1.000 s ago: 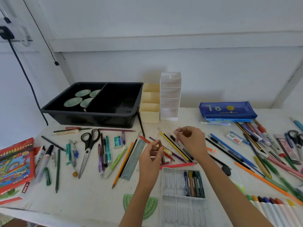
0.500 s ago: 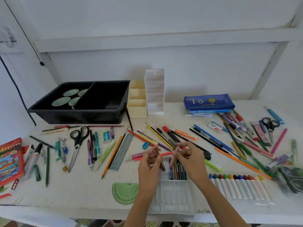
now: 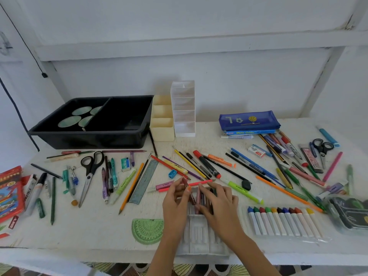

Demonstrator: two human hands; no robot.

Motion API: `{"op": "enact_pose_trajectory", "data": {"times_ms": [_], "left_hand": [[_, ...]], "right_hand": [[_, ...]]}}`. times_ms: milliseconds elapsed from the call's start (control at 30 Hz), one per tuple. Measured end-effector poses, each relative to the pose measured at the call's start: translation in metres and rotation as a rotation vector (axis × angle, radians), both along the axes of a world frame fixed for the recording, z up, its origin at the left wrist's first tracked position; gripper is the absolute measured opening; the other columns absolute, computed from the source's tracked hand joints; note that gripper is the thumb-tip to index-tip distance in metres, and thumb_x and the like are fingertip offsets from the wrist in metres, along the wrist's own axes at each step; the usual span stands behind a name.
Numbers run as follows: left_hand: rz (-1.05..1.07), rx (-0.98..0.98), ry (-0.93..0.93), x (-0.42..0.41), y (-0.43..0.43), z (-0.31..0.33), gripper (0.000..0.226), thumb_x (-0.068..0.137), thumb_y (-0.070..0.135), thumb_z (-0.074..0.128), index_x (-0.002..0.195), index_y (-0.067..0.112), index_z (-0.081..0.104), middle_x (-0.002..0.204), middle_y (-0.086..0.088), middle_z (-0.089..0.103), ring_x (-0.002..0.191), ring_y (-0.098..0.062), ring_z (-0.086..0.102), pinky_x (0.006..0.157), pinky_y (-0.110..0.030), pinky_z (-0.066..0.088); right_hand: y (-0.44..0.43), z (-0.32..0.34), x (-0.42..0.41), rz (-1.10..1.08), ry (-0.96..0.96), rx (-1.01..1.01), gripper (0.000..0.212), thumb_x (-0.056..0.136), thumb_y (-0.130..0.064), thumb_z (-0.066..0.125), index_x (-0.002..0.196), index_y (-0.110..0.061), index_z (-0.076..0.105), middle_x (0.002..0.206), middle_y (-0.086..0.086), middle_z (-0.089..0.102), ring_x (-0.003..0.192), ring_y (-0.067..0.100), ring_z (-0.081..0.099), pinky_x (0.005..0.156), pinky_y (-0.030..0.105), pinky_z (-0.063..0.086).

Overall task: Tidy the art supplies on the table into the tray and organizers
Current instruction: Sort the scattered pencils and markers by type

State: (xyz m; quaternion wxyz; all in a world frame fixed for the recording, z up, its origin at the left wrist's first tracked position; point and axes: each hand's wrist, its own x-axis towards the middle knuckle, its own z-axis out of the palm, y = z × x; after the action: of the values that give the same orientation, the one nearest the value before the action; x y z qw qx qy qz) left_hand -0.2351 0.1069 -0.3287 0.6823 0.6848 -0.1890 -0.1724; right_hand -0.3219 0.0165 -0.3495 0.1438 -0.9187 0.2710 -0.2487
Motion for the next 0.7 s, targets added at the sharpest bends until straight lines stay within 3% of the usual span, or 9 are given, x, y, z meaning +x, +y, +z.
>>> {"op": "enact_pose_trajectory", "data": {"times_ms": [100,333,500,600,700], "left_hand": [[0.015,-0.004,0.000,0.000,0.000,-0.001,0.033,0.090,0.017,0.061,0.122,0.025,0.056,0.102,0.002,0.065,0.092,-0.006,0.061,0.081,-0.022,0.052],[0.037,-0.007,-0.001,-0.002,0.002,0.000,0.035,0.090,0.016,0.060,0.124,0.024,0.055,0.103,0.003,0.065,0.092,-0.002,0.061,0.079,-0.020,0.052],[0.039,0.008,-0.012,-0.002,0.001,0.003,0.037,0.090,0.014,0.060,0.126,0.021,0.053,0.104,0.003,0.064,0.092,-0.004,0.061,0.075,-0.017,0.051],[0.042,0.060,-0.113,-0.004,0.001,0.004,0.036,0.090,0.014,0.061,0.122,0.027,0.054,0.104,0.004,0.061,0.089,-0.003,0.059,0.075,-0.023,0.054],[-0.006,0.129,-0.244,-0.006,0.003,0.002,0.036,0.089,0.014,0.062,0.123,0.024,0.055,0.104,0.004,0.055,0.083,0.002,0.057,0.072,-0.019,0.053]], "right_hand": [[0.000,0.001,0.000,-0.019,-0.033,0.088,0.052,0.069,-0.036,0.079,0.118,-0.033,0.062,0.122,-0.004,0.056,0.109,0.015,0.039,0.079,0.036,0.037],[0.004,0.004,0.002,-0.062,0.117,-0.127,0.038,0.059,-0.038,0.085,0.094,-0.036,0.072,0.110,0.001,0.066,0.094,0.025,0.060,0.065,0.039,0.048],[0.011,0.000,0.004,-0.088,0.181,-0.162,0.039,0.064,-0.029,0.083,0.101,-0.030,0.070,0.114,0.008,0.065,0.100,0.026,0.057,0.071,0.044,0.051],[0.016,-0.008,0.000,-0.102,0.156,-0.144,0.033,0.088,-0.029,0.045,0.113,-0.030,0.067,0.125,0.008,0.062,0.112,0.025,0.059,0.084,0.048,0.052],[0.021,-0.007,-0.002,-0.093,0.170,-0.069,0.058,0.101,-0.037,0.008,0.120,-0.032,0.063,0.130,0.004,0.059,0.118,0.021,0.057,0.092,0.047,0.048]]}}
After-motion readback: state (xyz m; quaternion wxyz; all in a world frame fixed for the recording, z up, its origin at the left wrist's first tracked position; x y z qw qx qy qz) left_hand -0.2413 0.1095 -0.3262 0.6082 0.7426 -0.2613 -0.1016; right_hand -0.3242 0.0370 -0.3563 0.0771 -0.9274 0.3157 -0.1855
